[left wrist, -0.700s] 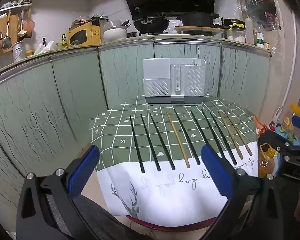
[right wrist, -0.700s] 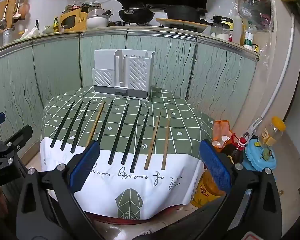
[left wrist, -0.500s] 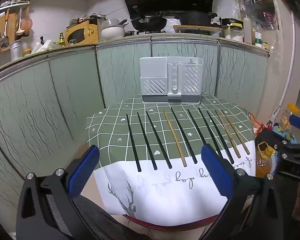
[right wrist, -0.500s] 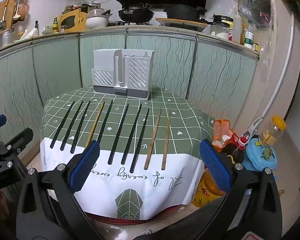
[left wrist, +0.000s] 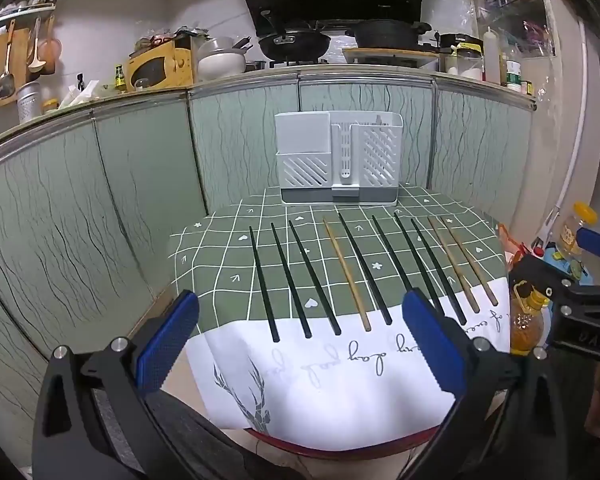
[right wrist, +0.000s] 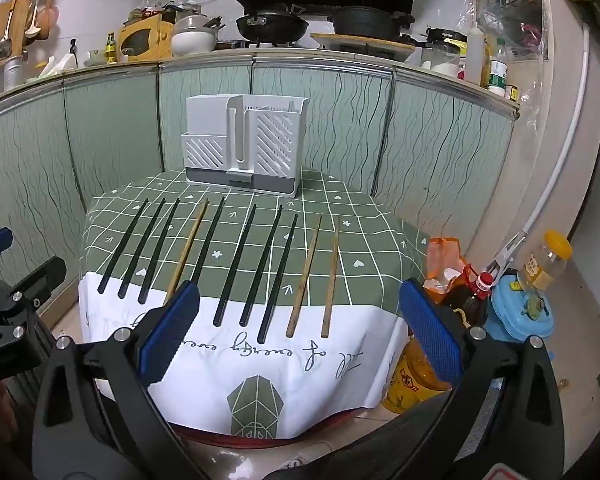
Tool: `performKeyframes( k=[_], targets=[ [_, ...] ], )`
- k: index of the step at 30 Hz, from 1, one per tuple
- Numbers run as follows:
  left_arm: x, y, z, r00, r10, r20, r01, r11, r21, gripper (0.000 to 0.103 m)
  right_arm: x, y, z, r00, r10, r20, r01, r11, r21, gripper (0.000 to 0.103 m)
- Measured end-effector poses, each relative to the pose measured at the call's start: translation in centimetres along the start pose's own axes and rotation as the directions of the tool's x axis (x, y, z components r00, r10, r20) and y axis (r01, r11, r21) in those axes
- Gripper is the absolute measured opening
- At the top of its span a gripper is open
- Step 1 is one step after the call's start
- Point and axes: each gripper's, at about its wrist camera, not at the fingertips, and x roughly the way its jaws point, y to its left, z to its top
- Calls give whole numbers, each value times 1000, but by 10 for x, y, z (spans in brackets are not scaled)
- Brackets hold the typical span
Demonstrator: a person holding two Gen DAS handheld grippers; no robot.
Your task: Organize utensils
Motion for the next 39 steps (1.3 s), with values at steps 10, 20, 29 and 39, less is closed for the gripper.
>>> performKeyframes(
  k=[10, 20, 29, 39],
  targets=[
    [2, 1, 0, 1000, 3, -12, -3, 1000, -2, 99, 1, 1, -2, 1000, -4, 0, 4, 1000, 0, 96],
    [1, 9, 3, 1000, 22, 1, -22, 1000, 5, 99, 1, -8, -6, 1000, -11, -14, 11, 1000, 4, 96],
    [-6, 11, 5, 998, 28, 51, -31, 998, 52, 99, -5, -15, -5, 1000, -18, -14, 18, 1000, 4, 96],
    [-6, 13, 7, 997, 34, 74, -42, 994, 99, 99, -11, -15, -1, 999, -38, -7, 38, 999, -26, 96]
  ],
)
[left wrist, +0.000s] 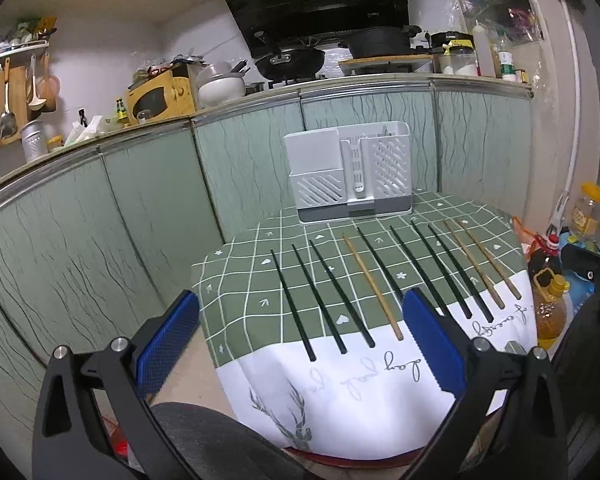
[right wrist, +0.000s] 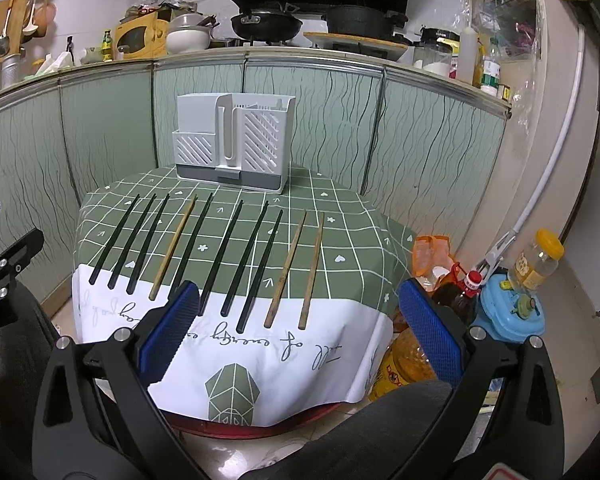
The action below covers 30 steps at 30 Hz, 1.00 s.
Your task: Organize utensils
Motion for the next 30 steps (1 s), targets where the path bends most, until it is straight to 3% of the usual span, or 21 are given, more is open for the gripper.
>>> performKeyframes(
  k=[8, 19, 30],
  targets=[
    [14, 1, 2, 998, -31, -49, 32, 999, 10, 99, -1, 0, 10, 999, -37, 8, 37, 998, -59, 96],
    [33, -1, 13, 992, -87, -88, 88, 996, 9, 99, 20, -13, 22, 1000, -2, 2, 3, 998, -60, 96],
    [66, 20, 7, 992, -79, -99, 74, 996, -56, 99, 68, -31, 13, 992, 72, -102, -74, 997, -16, 96]
  ],
)
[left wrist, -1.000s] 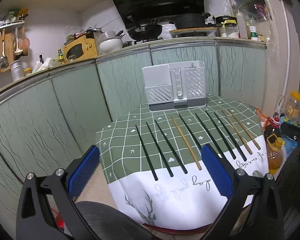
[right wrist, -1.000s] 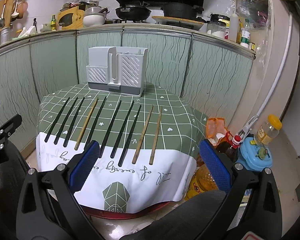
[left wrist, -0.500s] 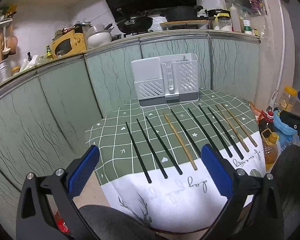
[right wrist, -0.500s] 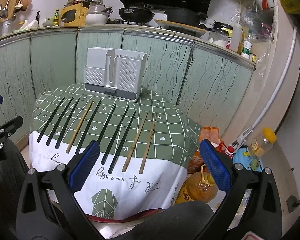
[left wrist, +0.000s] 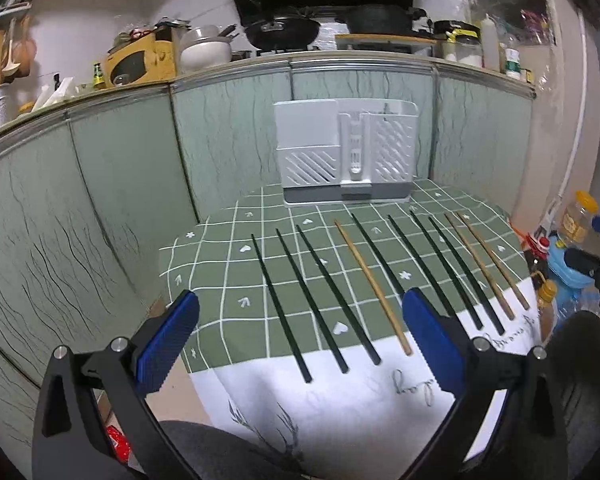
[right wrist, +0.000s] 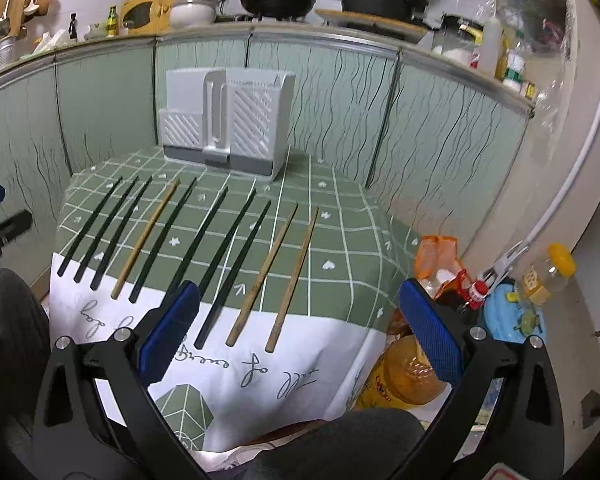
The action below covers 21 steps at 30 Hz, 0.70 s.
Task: Organize utensils
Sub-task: 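Lower and close the left tool on a black chopstick while the right tool grasps a wooden chopstick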
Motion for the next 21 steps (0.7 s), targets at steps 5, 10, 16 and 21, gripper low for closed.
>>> performKeyframes(
  k=[5, 10, 16, 21],
  targets=[
    [16, 6, -8, 998, 44, -35, -44, 999, -8, 99, 22, -6, -9, 999, 24, -30, -22, 999, 39, 96],
    [38, 10, -23, 989, 101, -108, -106, 994, -34, 99, 39, -7, -18, 998, 4, -57, 0, 998, 68, 96],
    [55, 11, -42, 981, 135, -138, -146, 986, -77, 79, 59, -10, -34, 994, -39, -99, 49, 994, 98, 96],
    [56, 4, -47, 984, 144, -107, -152, 986, -70, 66, 66, -9, -43, 993, -78, -88, 88, 989, 117, 93]
  ],
)
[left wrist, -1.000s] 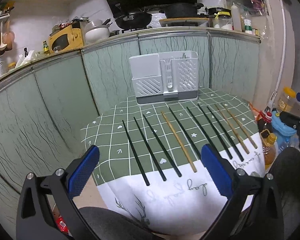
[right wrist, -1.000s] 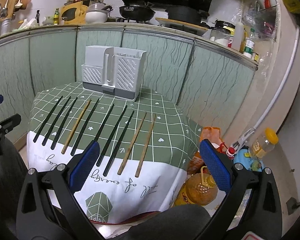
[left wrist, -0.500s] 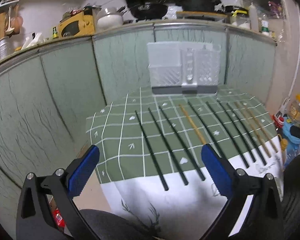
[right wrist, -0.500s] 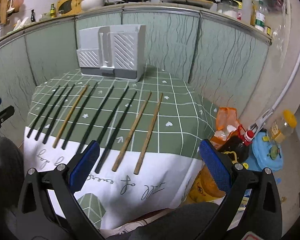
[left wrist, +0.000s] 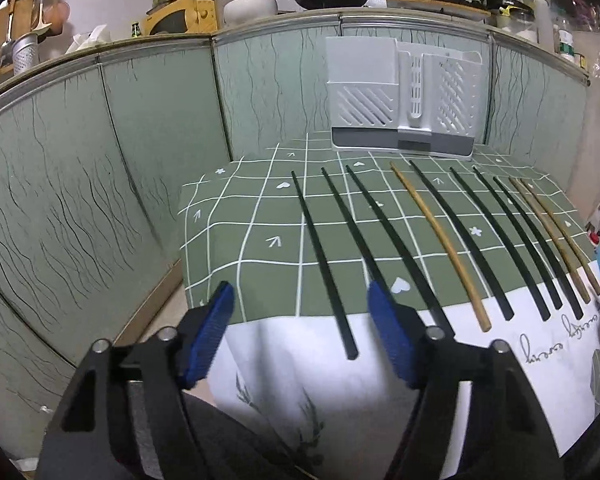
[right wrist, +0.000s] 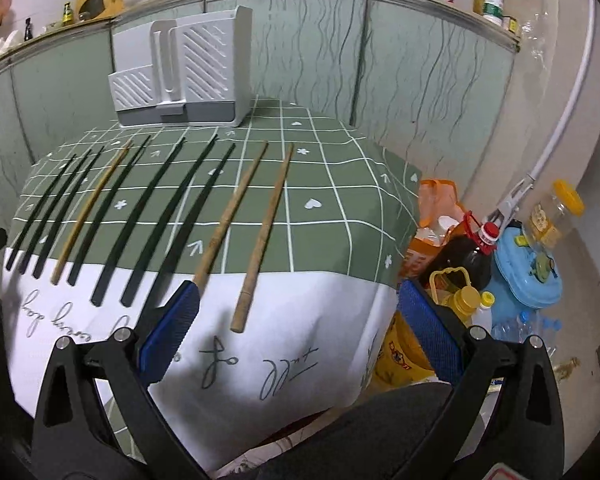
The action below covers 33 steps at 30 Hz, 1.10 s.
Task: Organize utensils
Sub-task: 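Lower and close the left tool on a black chopstick while the right tool grasps a wooden chopstick, then lift both held chopsticks upright and carry them over the white utensil holder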
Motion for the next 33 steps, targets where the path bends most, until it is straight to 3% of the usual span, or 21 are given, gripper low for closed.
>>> performKeyframes(
  k=[3, 9, 15, 17, 19, 24, 33],
  targets=[
    [5, -7, -2, 1000, 1, -20, 0, 1000, 29, 52, 8, 2, -4, 1000, 22, -14, -22, 1000, 18, 82],
    [16, -20, -6, 998, -11, -63, 14, 999, 44, 36, 17, 12, -11, 998, 62, -17, -62, 998, 0, 59],
    [21, -25, -9, 998, 3, -67, 0, 999, 38, 34, 23, 20, -9, 999, 53, -9, -53, 998, -18, 39],
    [22, -27, -10, 998, 19, -63, -17, 999, 44, 32, 22, 21, -9, 1000, 31, 0, -31, 999, -22, 25],
    [22, -26, -11, 998, 25, -63, -23, 999, 33, 17, 21, 20, -9, 1000, 21, 5, -21, 1000, -18, 8],
    [22, -22, -11, 998, 11, -65, -10, 1000, 9, 8, 22, 23, -9, 1000, 6, 7, -6, 999, -36, 7],
    [10, -12, 1, 999, -9, -50, 9, 1000, -6, 8, 10, 16, 2, 999, 47, 19, -46, 999, -24, 7]
  ],
)
